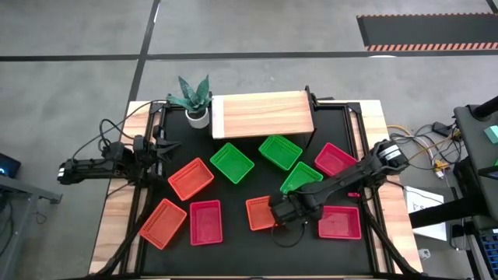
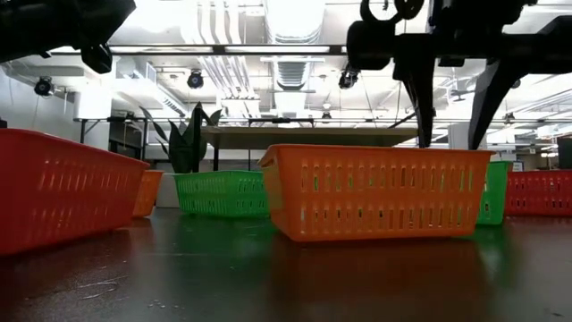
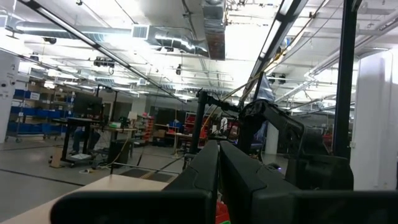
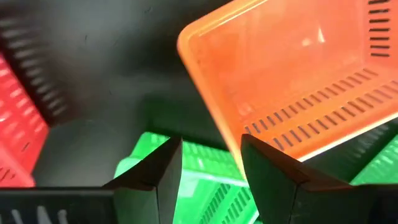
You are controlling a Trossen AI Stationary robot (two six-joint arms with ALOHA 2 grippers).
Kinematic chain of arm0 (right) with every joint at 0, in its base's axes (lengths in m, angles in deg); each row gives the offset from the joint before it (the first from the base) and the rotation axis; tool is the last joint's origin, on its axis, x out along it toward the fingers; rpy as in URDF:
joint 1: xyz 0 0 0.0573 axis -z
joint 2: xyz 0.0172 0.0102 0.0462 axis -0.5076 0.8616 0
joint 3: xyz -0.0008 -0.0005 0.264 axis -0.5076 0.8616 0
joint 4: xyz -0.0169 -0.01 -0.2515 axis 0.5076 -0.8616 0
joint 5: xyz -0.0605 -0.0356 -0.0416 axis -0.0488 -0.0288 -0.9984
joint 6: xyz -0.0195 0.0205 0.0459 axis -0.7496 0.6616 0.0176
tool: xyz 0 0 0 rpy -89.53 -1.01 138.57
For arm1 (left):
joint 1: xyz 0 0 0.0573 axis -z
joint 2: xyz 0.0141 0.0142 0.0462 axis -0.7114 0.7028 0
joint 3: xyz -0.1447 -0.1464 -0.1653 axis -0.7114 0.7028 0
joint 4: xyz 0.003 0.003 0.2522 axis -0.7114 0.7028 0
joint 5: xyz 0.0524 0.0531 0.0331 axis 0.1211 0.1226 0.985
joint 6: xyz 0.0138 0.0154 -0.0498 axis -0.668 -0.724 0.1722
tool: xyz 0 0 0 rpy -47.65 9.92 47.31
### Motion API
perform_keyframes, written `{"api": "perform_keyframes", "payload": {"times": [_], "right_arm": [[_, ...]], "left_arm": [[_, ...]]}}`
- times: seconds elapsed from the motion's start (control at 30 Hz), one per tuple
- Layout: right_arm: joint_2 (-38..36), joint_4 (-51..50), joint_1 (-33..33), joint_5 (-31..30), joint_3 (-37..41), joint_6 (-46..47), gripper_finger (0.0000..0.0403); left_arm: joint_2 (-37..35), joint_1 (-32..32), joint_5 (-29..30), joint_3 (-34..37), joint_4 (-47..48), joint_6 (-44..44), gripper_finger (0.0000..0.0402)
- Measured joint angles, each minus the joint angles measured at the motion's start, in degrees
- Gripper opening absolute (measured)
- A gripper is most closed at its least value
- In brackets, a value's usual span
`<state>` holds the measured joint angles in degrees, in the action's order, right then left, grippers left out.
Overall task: Stack baskets on shelf by color
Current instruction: Put the bottom right orange bin on the shelf
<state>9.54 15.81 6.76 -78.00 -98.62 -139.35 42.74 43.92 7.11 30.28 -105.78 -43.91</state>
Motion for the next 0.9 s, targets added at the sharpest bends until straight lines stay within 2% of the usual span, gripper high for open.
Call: {"api": "perform_keyframes", "payload": {"times": [0.33,0.57,0.7,0.9], "right_arm": [[0.8,3.4,0.0,0.0,0.4,-4.2,0.0155],[4.6,4.2,0.2,0.5,0.6,-4.6,0.0144],[6.1,4.4,0.1,0.7,0.2,-5.4,0.0111],[6.2,5.8,-0.1,1.6,0.0,-6.0,0.0027]], "left_arm": [[0.0,0.0,0.0,0.0,0.0,0.0,0.0000],[0.0,0.0,0.0,0.0,0.0,0.0,0.0000],[0.0,0.0,0.0,0.0,0.0,0.0,0.0000],[0.0,0.0,0.0,0.0,-0.3,0.0,0.0000]]}}
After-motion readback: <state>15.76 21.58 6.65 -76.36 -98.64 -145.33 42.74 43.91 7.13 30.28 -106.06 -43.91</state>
